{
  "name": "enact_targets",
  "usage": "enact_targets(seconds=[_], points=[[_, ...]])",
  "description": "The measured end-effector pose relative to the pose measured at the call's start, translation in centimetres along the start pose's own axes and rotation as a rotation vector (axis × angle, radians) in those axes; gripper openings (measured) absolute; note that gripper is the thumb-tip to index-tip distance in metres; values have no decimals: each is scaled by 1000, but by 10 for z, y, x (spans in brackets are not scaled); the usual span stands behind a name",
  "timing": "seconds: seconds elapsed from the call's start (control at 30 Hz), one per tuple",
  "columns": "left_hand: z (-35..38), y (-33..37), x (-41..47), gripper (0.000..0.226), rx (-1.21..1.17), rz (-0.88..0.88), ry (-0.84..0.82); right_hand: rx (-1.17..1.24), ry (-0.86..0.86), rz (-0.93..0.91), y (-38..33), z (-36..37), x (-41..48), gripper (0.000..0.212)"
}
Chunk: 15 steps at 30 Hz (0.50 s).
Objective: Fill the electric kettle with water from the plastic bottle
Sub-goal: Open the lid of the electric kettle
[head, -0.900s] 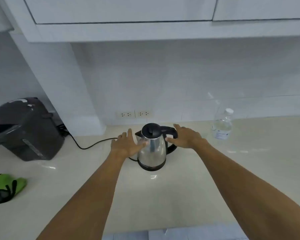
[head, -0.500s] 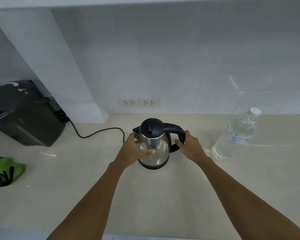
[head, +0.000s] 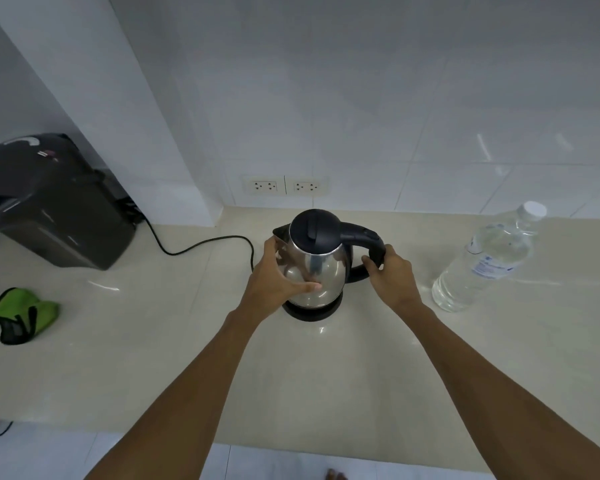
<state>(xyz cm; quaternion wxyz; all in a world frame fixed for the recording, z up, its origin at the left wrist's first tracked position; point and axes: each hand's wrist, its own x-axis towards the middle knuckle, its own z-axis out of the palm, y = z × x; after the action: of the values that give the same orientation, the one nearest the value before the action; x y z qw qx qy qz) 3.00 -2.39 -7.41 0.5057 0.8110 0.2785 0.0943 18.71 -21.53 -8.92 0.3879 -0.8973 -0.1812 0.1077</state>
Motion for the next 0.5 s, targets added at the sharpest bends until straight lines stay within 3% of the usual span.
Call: enact_targets(seconds=[0.5], points=[[0,-13,-95,110,-64,56,-43,-8,39,50,2,-12,-104,24]])
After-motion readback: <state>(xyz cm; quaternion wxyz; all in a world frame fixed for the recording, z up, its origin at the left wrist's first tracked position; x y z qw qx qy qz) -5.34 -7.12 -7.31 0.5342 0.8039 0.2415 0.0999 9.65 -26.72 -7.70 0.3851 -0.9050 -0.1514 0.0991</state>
